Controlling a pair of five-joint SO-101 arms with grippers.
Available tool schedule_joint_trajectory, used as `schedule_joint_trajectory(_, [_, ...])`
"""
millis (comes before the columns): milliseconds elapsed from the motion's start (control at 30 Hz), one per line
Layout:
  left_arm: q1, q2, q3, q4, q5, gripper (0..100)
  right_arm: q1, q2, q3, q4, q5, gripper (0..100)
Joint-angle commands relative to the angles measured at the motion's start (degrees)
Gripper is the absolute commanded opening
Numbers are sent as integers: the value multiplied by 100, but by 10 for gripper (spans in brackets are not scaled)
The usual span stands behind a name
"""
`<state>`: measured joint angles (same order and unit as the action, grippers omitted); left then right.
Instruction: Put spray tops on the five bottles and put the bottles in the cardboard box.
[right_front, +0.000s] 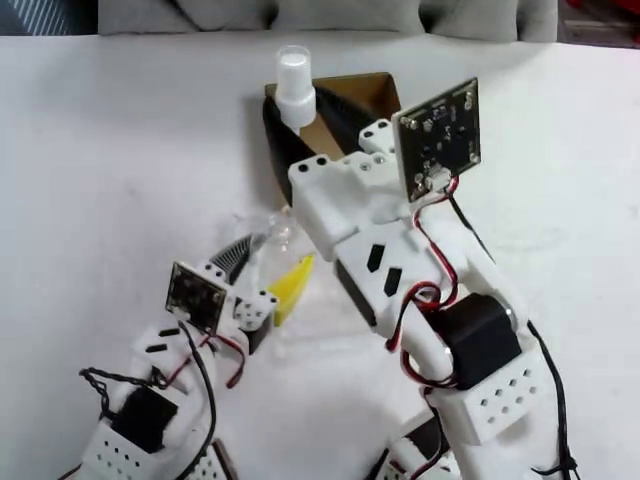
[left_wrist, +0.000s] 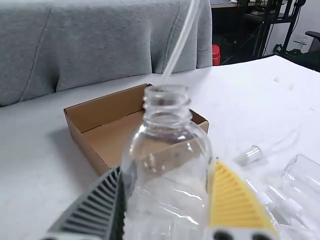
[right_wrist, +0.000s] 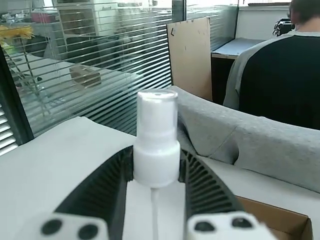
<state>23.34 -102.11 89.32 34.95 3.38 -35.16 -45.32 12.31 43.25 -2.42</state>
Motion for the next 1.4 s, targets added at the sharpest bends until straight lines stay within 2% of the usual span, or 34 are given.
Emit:
schedule_joint_trajectory(0, [40,-110,-53,-220,-62,22,-180,-101,26,-215,-62,16])
schedule_joint_trajectory(533, [40,-110,-53,-229,-62,22,-303,-154,642,-207,-44,16])
schedule_joint_trajectory(867, [40,-110,-44,-237,-62,22,-321,-92,334,-180,-9,16])
schedule_joint_trajectory(1367, [31,-110,-44,-246,-62,22,-338,-163,1398,-171,-62,16])
